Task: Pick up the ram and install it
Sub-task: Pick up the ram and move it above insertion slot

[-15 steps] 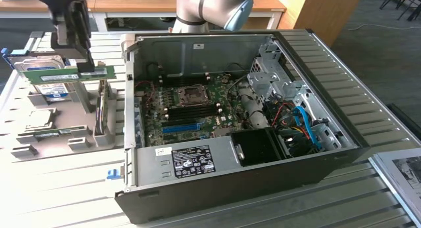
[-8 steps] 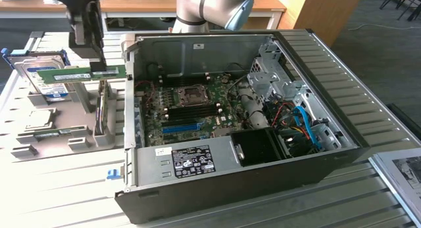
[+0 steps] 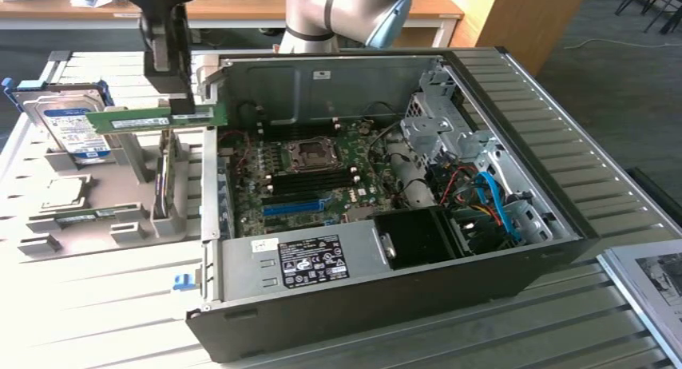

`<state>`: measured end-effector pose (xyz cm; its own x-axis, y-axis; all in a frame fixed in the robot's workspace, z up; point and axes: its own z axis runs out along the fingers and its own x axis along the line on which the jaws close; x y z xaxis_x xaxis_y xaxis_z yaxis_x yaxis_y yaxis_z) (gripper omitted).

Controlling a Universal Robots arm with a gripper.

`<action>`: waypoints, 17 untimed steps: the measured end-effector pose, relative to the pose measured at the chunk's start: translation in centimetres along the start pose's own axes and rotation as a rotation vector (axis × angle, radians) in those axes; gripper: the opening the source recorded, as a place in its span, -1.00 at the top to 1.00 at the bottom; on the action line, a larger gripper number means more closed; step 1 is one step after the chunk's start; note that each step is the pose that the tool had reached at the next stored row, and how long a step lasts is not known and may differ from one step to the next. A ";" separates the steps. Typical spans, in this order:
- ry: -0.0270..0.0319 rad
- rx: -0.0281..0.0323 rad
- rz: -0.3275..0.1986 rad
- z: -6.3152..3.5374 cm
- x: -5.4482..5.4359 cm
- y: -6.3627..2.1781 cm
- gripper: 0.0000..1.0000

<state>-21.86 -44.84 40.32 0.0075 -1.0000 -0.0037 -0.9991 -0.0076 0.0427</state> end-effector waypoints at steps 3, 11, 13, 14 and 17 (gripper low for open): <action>0.0000 0.0001 -0.001 -0.04 0.0 -1.02 0.77; 0.0001 0.0000 -0.004 -0.13 0.0 -3.11 0.77; 0.0001 0.0000 -0.004 -0.15 0.0 -3.59 0.77; 0.0002 0.0000 -0.005 -0.16 0.0 -3.83 0.77; 0.0002 0.0000 -0.006 -0.19 0.0 -4.58 0.77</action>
<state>-17.27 -44.84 40.32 0.0133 -0.9999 -0.0038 -0.9990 -0.0134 0.0427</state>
